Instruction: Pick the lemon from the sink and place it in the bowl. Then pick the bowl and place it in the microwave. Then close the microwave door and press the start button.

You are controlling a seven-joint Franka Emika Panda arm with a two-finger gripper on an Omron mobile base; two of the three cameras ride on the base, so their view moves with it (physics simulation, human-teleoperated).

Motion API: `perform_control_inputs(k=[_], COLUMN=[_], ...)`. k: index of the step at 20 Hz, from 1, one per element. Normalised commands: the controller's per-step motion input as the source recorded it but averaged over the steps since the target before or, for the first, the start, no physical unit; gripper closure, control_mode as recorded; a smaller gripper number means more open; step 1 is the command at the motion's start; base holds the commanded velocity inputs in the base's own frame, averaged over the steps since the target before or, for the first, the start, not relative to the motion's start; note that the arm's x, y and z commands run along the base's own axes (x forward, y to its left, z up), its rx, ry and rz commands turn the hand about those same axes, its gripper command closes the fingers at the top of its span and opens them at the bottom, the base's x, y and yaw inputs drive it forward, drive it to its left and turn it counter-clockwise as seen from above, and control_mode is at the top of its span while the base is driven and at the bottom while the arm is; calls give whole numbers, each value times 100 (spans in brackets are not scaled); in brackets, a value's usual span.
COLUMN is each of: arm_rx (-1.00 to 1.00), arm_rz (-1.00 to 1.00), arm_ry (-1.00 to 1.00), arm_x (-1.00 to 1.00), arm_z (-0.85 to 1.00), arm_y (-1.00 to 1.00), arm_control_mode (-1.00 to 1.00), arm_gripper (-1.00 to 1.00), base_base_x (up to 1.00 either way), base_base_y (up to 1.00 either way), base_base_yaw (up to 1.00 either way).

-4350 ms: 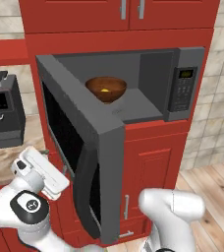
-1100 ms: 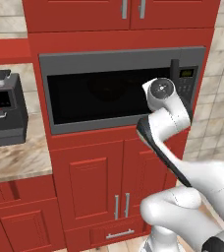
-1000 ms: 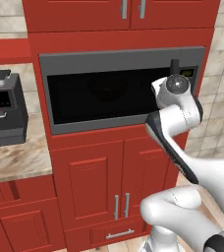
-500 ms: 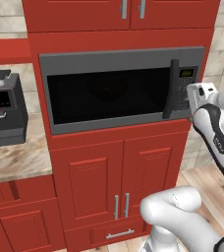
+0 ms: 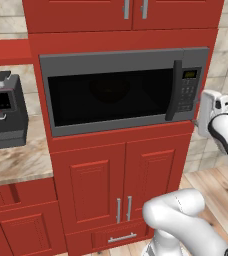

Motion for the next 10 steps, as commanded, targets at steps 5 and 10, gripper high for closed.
perform_control_inputs(k=[5, 10], arm_rx=[2, 10], arm_rz=[0, 0], arm_ry=[-4, -2], arm_x=[19, 24], arm_z=[-19, -1], arm_y=[-19, -57], arm_control_mode=[-100, -100], arm_gripper=[-100, -100], base_base_x=[0, 0], base_base_y=[0, 0], base_base_yaw=[0, 0])
